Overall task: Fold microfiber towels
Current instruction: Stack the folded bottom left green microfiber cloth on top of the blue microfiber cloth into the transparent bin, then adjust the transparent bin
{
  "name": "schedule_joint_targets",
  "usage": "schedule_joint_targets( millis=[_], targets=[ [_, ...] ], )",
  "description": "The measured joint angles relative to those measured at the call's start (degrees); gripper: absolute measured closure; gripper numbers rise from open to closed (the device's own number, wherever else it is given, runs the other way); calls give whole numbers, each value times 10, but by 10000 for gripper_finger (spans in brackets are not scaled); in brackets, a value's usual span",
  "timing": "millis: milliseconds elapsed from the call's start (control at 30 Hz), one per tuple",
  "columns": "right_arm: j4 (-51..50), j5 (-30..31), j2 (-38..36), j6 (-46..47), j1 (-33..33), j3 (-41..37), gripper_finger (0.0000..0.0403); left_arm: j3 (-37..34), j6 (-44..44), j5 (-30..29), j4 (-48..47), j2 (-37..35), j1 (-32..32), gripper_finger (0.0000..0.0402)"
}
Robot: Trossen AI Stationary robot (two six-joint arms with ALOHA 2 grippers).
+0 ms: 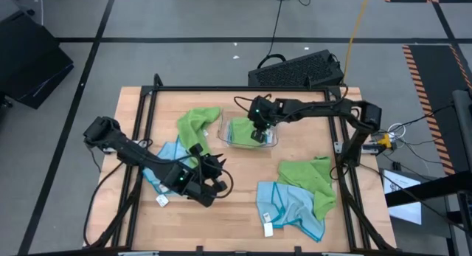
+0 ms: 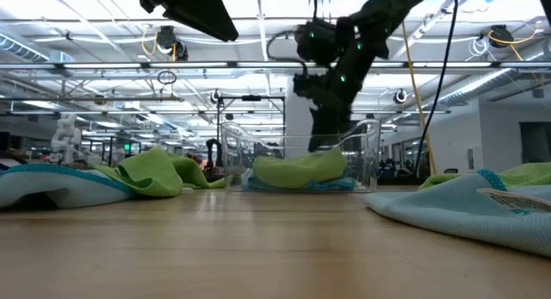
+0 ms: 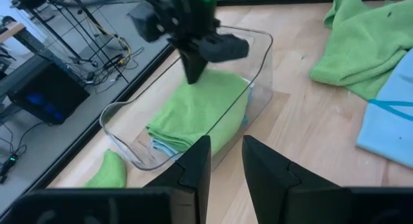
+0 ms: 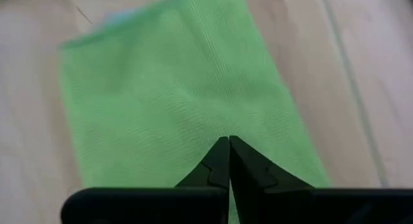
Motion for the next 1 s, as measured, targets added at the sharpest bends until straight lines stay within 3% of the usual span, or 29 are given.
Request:
schedule_joint_targets(
  millis=[200, 367, 800, 1000],
  targets=[
    [63, 22, 13, 8, -20, -48, 403, 0, 18, 6, 23, 0, 5, 311],
    [54, 5, 13, 3, -17, -51, 403, 0, 23, 6, 29, 0, 5, 311],
    [50, 6, -72, -5, 22, -47, 403, 0, 22, 6, 29, 0, 6, 311],
    [0, 5, -138, -6, 86, -55, 403, 0, 23, 6, 29, 0, 6, 311]
  ],
)
